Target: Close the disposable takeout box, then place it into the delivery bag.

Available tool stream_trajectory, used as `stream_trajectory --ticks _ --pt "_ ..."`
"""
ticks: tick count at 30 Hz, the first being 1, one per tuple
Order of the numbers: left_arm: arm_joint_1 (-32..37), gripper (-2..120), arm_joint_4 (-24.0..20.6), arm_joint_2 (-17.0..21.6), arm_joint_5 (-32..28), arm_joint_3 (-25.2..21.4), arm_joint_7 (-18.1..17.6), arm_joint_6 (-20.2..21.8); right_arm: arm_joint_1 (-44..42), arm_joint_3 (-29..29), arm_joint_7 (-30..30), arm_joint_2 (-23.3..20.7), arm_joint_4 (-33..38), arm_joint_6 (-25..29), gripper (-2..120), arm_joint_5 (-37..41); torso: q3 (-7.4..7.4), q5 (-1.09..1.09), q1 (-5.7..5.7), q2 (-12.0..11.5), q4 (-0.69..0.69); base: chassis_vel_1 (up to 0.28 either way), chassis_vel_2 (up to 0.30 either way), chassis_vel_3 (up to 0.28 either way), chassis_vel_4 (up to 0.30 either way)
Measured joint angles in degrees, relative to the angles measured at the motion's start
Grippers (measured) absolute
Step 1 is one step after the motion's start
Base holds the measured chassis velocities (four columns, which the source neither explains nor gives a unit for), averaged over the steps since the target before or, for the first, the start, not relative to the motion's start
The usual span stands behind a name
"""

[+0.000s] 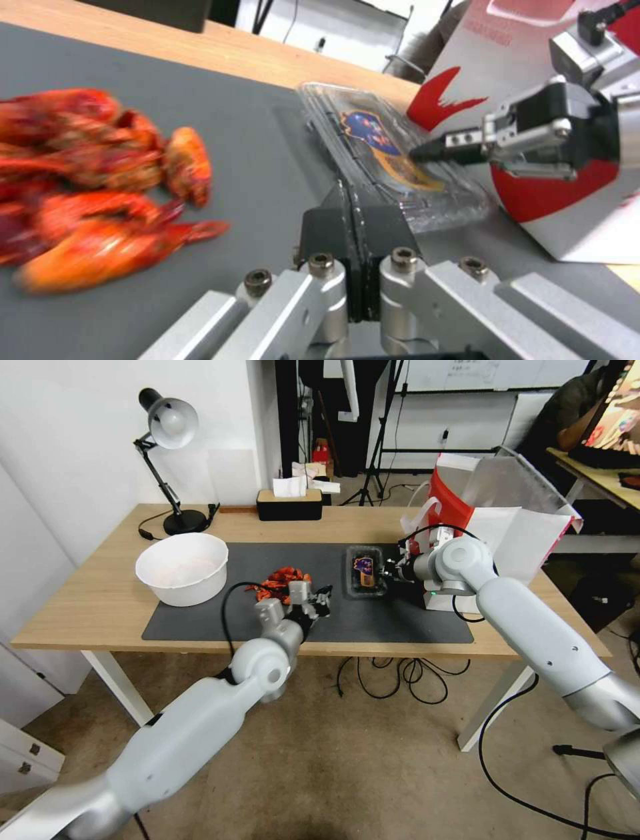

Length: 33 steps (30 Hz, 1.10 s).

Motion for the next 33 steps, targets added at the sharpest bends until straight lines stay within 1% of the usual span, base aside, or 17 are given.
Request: stream_trajectory --ticks 3,4,7,9,12,14,16,18,20,22,24,26,27,28,30,32,33 --pt "6.5 14 -3.9 1.5 1.6 -4.3 0.4 0.0 -0.2 0.7 -2.6 -0.2 1.2 1.3 0 -0.5 0.00 -0.01 0.00 0.0 0.00 0.000 0.000 0.000 0.000" --pt "6.5 14 -3.9 1.5 1.6 -4.3 0.4 0.0 -0.2 0.7 -2.6 -0.2 1.2 1.3 0 -0.5 0.00 -0.01 0.00 0.0 0.00 0.000 0.000 0.000 0.000" --pt "13.1 30 -7.0 2.8 2.9 -9.4 1.1 -0.4 -0.9 1.3 -4.2 -0.1 3.6 3.3 0 -1.5 0.00 -0.01 0.00 0.0 0.00 0.000 0.000 0.000 0.000" --pt "14.9 34 -7.8 3.0 3.4 -10.8 1.2 -0.6 -1.3 1.5 -4.6 0.1 4.4 3.7 0 -2.0 0.00 0.01 0.00 0.0 0.01 0.000 0.000 0.000 0.000" --pt "19.6 49 -9.8 3.0 5.3 -15.0 1.3 -1.4 -2.2 1.9 -6.5 0.3 6.4 5.3 0 -4.6 0.00 0.01 0.00 0.0 0.00 0.000 0.000 0.000 0.000" --pt "20.5 50 -10.2 2.9 5.7 -15.7 1.3 -1.6 -2.3 2.1 -7.2 0.3 6.9 5.8 0 -5.3 0.00 0.02 -0.01 0.0 0.01 0.000 0.000 0.000 0.000" --pt "23.3 62 -11.3 2.8 7.1 -17.9 1.2 -2.4 -2.8 2.7 -9.4 -0.2 9.2 7.7 0 -7.6 0.00 0.01 -0.01 0.0 -0.01 0.000 0.000 0.000 0.000" --pt "23.5 64 -11.4 2.8 7.3 -18.1 1.2 -2.5 -2.9 2.8 -9.7 -0.3 9.6 8.1 0 -8.0 0.00 0.01 -0.01 0.0 0.00 0.000 0.000 0.000 0.000" --pt "26.1 77 -12.2 2.8 9.3 -19.5 1.1 -3.8 -3.5 4.1 -11.8 -1.0 12.5 12.4 0 -10.8 0.00 0.00 -0.01 0.0 0.00 0.000 0.000 0.000 0.000" --pt "26.7 80 -12.4 2.7 9.7 -19.8 1.1 -4.1 -3.7 4.5 -12.6 -1.1 13.2 14.2 0 -11.9 0.00 0.00 0.00 0.0 -0.01 0.000 0.000 0.000 0.000" --pt "29.1 92 -12.7 2.0 11.1 -21.3 1.1 -5.1 -5.0 6.1 -14.3 -1.5 16.4 21.2 0 -15.9 0.00 0.01 -0.01 0.0 -0.01 0.000 0.000 0.000 0.000" --pt "29.3 94 -12.7 2.0 11.3 -21.4 1.1 -5.1 -5.1 6.3 -14.3 -1.6 16.8 22.1 0 -16.3 -0.01 0.01 -0.01 0.0 -0.01 0.000 0.000 0.000 0.000" --pt "30.5 98 -12.7 1.6 12.0 -22.2 1.1 -5.7 -5.4 7.2 -13.9 -1.7 18.0 25.3 0 -18.4 -0.01 0.02 -0.01 0.0 0.00 0.000 0.000 0.000 0.000" --pt "30.5 98 -12.7 1.6 12.0 -22.2 1.1 -5.7 -5.4 7.2 -13.9 -1.7 18.0 25.3 0 -18.4 -0.01 0.02 -0.01 0.0 0.00 0.000 0.000 0.000 0.000" --pt "31.4 100 -12.7 1.2 12.1 -22.8 1.2 -6.0 -5.3 8.2 -13.2 -2.3 18.6 28.5 0 -22.1 -0.01 0.00 -0.01 0.0 0.01 0.000 0.000 0.000 0.000" --pt "32.8 100 -12.3 0.8 12.4 -23.7 1.7 -6.4 -4.3 9.3 -11.1 -3.9 18.8 32.2 0 -29.3 0.00 0.01 -0.01 0.0 -0.01 0.000 0.000 0.000 0.000" --pt "32.8 100 -12.3 0.8 12.4 -23.7 1.7 -6.4 -4.3 9.3 -11.1 -3.9 18.8 32.2 0 -29.3 0.00 0.01 -0.01 0.0 -0.01 0.000 0.000 0.000 0.000"
